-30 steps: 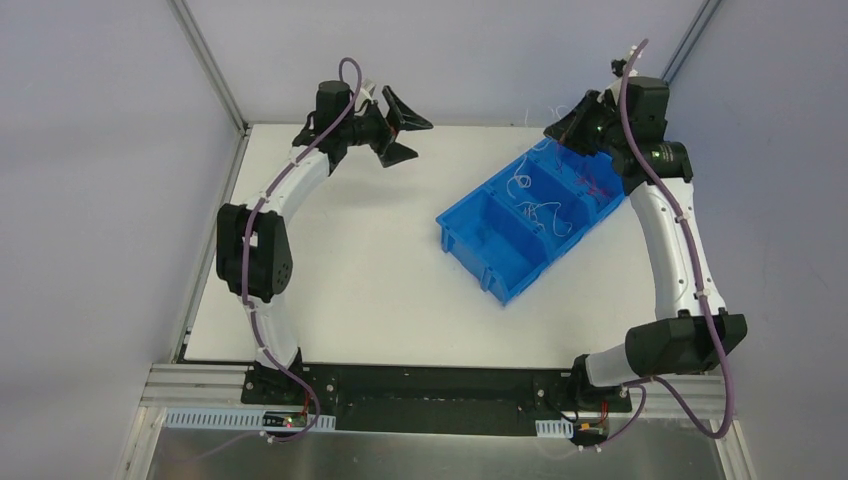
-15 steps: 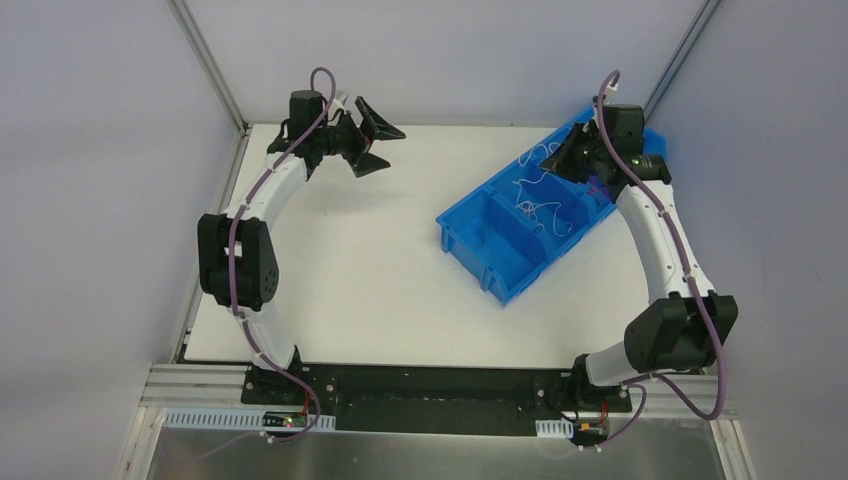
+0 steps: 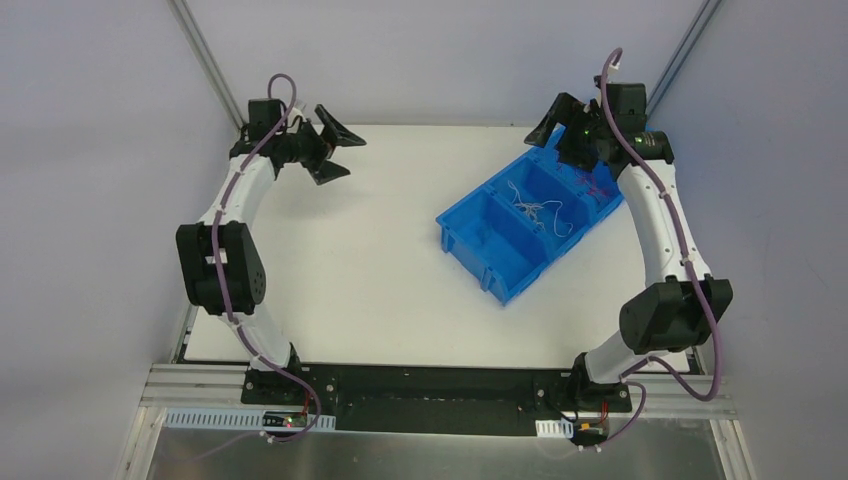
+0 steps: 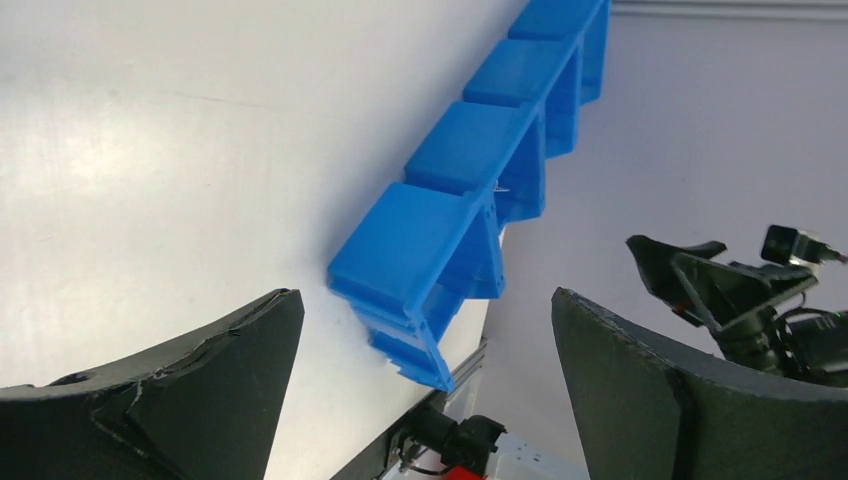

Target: Untangle the cables

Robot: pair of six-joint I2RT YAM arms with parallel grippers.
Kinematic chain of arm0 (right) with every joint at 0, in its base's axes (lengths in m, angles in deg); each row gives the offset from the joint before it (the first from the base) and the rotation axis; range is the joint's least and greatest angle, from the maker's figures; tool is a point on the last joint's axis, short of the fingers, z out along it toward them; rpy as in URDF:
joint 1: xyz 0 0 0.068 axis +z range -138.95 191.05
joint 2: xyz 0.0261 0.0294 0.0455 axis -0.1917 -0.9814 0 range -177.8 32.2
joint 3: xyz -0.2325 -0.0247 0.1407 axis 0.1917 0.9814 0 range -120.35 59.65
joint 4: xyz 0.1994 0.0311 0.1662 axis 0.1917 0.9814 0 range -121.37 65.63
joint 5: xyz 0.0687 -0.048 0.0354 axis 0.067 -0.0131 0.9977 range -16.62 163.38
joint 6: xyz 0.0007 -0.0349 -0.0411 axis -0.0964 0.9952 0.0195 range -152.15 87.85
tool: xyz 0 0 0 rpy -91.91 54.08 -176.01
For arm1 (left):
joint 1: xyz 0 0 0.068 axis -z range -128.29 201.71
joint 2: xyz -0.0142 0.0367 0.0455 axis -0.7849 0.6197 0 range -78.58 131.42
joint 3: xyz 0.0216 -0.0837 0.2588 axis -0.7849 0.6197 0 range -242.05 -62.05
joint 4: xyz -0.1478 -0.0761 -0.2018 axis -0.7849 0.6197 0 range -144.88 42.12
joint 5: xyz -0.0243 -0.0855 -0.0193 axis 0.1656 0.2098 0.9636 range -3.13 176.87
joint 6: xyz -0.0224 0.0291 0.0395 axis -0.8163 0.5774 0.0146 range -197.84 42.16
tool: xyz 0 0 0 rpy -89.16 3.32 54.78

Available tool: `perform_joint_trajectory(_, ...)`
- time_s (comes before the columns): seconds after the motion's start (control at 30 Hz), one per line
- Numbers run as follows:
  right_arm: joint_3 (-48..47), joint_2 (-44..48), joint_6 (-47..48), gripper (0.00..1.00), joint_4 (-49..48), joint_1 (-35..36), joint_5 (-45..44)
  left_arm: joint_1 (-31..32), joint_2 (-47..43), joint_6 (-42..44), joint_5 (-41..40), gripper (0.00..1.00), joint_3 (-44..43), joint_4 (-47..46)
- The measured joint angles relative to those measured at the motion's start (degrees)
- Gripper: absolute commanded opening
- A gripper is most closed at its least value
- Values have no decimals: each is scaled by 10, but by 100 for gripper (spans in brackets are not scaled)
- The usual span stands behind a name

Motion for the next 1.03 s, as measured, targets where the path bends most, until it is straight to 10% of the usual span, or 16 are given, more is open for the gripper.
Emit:
perform_joint_trajectory(0.47, -63, -71, -3, 99, 29, 190, 57, -54, -47, 201, -109, 99, -44, 249)
perform_joint_trajectory(1.03, 50, -66, -6, 99, 3, 218, 62, 37, -119, 318, -232, 99, 5, 333)
